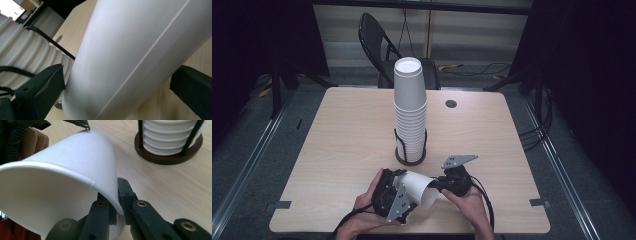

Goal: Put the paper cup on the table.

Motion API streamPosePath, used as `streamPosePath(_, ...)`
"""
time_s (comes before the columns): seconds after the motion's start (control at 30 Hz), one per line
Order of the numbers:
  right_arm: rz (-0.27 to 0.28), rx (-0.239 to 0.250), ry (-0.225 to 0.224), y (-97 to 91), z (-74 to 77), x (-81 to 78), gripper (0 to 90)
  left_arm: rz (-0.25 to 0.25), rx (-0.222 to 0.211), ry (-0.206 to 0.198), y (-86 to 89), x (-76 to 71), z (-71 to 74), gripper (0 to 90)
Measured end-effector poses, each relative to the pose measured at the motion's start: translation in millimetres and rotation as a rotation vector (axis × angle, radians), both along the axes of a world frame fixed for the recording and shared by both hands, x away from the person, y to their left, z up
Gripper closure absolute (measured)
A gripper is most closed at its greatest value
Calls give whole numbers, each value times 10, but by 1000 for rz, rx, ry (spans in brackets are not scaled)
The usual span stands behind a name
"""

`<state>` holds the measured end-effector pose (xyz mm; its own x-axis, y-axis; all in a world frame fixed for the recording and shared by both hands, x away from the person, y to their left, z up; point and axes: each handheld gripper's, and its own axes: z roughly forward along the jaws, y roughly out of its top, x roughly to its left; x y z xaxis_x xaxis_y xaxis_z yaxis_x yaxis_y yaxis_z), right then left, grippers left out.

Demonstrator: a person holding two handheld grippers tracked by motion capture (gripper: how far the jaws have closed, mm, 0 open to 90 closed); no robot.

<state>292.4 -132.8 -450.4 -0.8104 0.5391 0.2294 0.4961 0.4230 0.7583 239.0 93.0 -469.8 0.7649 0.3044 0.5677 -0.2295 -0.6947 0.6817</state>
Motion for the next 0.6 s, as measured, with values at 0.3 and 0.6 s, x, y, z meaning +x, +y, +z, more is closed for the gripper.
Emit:
streamPosePath(0.3,22,12,8,102,40,43,875,12,18,-38,-84,-20,31,0)
streamPosePath(0.6,23,10,44,181,29,113,886,-34,0,-27,-168,-37,82,45)
